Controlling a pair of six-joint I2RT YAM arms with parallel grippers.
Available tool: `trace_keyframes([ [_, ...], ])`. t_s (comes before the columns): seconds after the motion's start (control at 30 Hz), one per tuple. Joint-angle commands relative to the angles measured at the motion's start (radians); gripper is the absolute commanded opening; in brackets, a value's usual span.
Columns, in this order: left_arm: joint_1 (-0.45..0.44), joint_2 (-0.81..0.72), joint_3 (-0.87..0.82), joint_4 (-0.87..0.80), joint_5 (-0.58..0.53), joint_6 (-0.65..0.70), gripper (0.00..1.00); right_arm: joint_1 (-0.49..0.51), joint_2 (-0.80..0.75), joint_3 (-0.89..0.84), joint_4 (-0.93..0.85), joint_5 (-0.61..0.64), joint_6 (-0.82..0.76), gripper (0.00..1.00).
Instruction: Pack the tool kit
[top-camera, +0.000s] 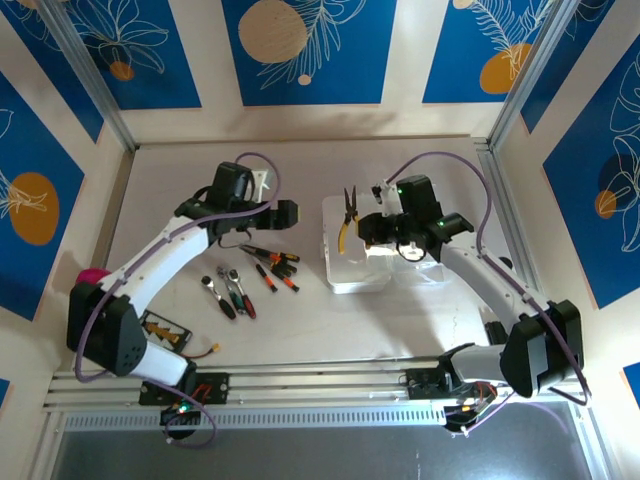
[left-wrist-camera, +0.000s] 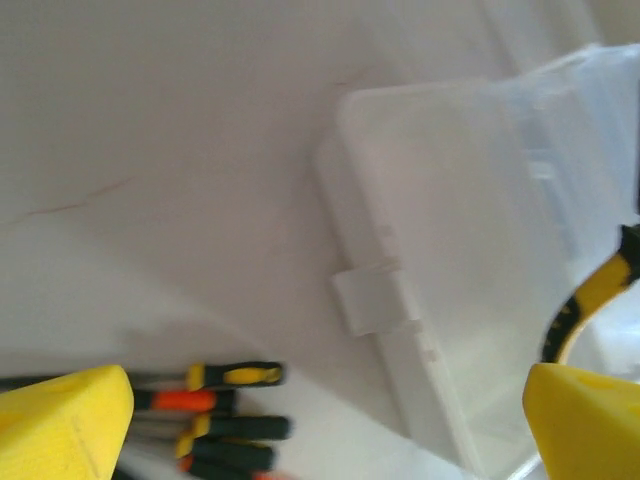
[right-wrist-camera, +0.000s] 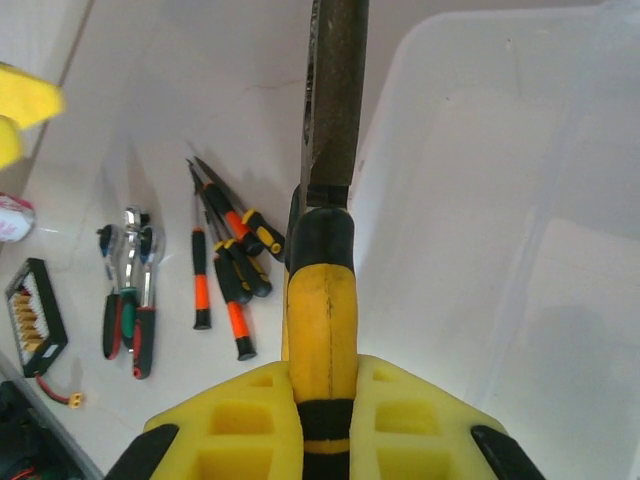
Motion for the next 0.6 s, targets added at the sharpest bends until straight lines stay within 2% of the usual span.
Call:
trace_keyframes([
  [0.0,0.023,-0.037,-0.049,-0.135,-0.129,0.035,1.00,0.035,0.053,0.002,0.016,0.045,0.014,0.00],
  [0.17,0.039,-0.059,-0.110,-0.174,-0.175,0.006,1.00,0.075,0.138,0.028,0.033,0.118,0.048,0.00],
  [0.57,0.041,-0.057,-0.152,-0.131,-0.133,-0.017,1.00,0.128,0.278,0.061,0.104,0.206,0.156,0.00],
])
